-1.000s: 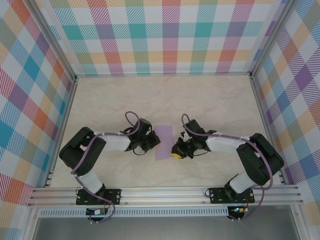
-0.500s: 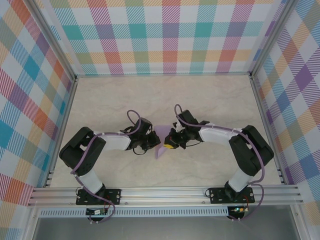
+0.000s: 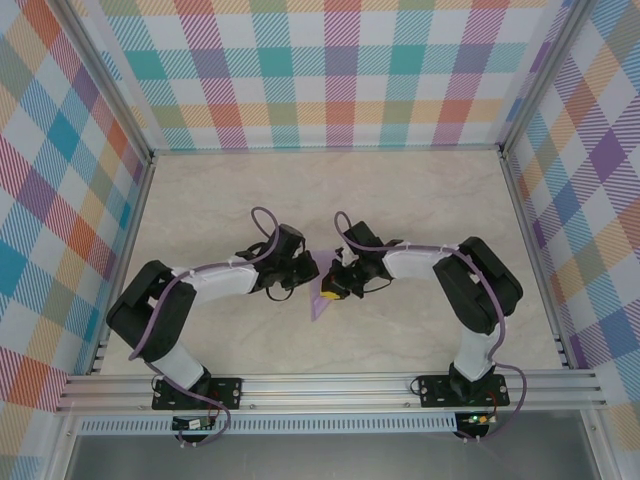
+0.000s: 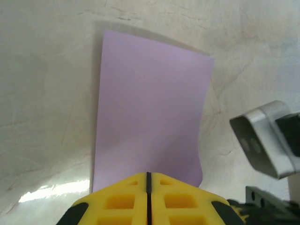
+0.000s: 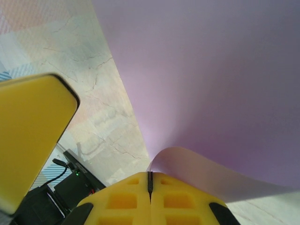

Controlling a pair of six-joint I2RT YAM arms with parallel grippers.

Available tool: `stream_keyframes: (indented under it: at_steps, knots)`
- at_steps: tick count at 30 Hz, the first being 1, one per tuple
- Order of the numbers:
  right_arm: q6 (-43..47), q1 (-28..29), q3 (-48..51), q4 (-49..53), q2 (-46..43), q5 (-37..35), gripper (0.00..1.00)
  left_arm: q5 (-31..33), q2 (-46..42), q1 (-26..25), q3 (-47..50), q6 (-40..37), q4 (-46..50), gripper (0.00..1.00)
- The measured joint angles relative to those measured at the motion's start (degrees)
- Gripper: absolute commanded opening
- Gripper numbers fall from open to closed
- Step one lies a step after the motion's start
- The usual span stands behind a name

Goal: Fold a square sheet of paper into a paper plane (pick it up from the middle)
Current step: Third fold the triangle at the center of the table.

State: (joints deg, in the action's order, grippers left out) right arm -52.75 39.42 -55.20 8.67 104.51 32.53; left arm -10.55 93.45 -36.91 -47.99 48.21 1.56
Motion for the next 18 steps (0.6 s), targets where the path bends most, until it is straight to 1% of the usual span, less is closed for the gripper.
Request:
stream_keyframes:
  at_steps: [8,18]
  knots:
    - [2.7,0.4,-1.1,0.0,1.6,0.3,0.00,0.2,5.9,0.0,-2.5,-0.3,0.9,0.07]
    - [2.0,0.4,-0.9,-1.8,1.7,-1.6,0.00,0.4,7.1,0.1,-3.1,-0.3,1.4,0.06]
